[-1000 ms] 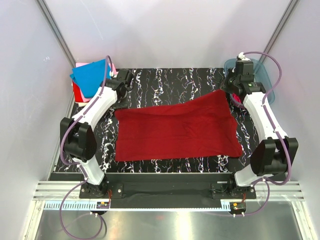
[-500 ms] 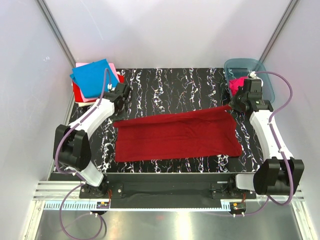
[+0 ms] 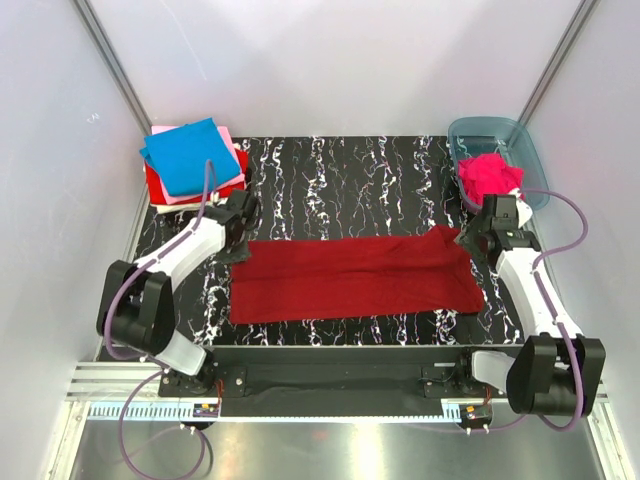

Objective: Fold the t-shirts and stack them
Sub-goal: Fold the tshirt

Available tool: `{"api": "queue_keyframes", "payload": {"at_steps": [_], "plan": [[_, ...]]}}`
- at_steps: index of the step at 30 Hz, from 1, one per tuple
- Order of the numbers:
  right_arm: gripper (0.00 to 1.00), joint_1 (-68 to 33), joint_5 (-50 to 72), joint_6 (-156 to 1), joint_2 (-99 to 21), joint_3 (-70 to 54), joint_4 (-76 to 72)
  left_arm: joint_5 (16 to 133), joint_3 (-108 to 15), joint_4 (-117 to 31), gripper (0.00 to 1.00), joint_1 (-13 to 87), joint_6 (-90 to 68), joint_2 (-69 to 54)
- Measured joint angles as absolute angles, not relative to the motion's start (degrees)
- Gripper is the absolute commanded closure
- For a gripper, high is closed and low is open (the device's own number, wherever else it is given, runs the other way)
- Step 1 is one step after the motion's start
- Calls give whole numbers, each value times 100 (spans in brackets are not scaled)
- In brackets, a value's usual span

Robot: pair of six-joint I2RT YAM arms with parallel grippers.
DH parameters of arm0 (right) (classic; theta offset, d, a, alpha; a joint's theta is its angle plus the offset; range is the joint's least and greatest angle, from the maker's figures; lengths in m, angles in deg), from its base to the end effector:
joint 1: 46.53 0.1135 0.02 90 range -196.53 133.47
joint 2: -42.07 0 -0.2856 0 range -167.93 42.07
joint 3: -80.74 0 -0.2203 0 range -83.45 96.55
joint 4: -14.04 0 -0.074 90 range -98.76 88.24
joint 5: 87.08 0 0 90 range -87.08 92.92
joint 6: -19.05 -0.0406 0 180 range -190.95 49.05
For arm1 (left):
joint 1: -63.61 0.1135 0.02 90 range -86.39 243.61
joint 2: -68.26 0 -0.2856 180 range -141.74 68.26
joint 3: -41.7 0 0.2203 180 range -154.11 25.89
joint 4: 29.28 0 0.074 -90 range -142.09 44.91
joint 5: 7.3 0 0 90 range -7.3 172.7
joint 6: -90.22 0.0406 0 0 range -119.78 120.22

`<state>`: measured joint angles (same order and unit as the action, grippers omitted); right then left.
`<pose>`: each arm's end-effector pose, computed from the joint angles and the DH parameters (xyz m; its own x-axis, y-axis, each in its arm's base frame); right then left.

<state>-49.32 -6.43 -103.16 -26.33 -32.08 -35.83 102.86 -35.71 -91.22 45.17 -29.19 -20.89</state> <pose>0.2062 -0.0167 0.2856 -0.5777 0.5547 -0.5988 0.5411 0.8095 0.2278 0.2539 -0.0699 0.2466 -0.8938 -0.1879 -0.4072 -0.2684 0.9515 0.1501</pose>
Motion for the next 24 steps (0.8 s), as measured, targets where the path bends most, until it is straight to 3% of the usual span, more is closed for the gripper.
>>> {"api": "queue_keyframes", "payload": {"at_steps": [1, 2, 3, 6, 14, 24], "plan": [[24, -4976, -717, -10418, -2576, -3263, -3624, 10279, -3422, -9122, 74, 4517, -2963, -1975], [21, -5015, -809, -10532, -2498, -3337, -3644, 10271, -3254, -9106, 65, 4517, -3008, -1826], [20, -5061, -894, -10591, -2388, -3418, -3670, 10255, -3101, -9108, 47, 4517, -3046, -1665], [15, -5144, -1038, -10722, -1982, -3634, -3738, 10240, -2767, -9126, 46, 4517, -3220, -1116], [20, -5168, -223, -11122, -1641, -4071, -3371, 10137, -2734, -8811, 51, 4506, -3334, -961], [25, -5100, 1388, -11369, -3702, -4480, -2514, 9871, -3103, -8400, 56, 4113, -3304, -2242]]}}
